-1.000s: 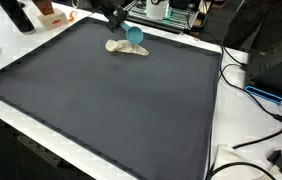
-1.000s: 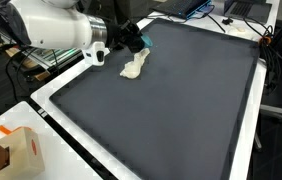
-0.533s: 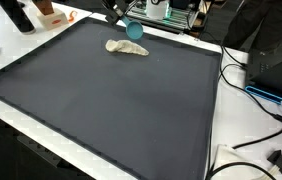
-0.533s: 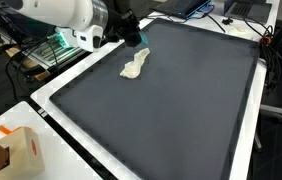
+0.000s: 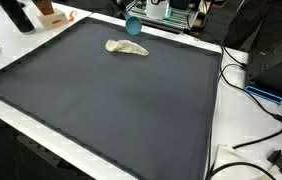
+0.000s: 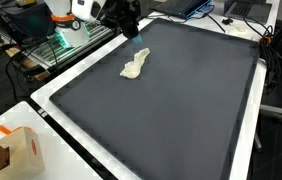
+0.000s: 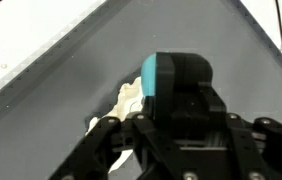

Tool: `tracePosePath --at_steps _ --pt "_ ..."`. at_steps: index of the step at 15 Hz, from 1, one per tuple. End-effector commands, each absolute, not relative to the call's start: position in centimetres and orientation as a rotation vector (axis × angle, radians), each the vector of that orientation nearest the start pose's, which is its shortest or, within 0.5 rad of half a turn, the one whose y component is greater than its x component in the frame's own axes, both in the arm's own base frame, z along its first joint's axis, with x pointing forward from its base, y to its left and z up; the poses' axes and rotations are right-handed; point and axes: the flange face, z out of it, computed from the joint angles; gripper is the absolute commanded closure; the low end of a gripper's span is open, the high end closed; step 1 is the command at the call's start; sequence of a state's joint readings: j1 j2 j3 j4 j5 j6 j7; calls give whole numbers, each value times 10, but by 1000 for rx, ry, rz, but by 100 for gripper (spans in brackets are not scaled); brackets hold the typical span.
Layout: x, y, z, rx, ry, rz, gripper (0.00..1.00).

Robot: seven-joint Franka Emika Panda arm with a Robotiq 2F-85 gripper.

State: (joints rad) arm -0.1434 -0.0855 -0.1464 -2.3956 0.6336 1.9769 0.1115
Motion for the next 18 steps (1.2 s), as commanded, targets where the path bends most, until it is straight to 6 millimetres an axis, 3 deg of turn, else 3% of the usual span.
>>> tracePosePath --at_steps 1,12,18 --pt "428 -75 366 -2479 1032 299 75" --pt "407 -17 449 -2772 1209 19 75" --pt "397 5 480 -2844 1241 -113 75"
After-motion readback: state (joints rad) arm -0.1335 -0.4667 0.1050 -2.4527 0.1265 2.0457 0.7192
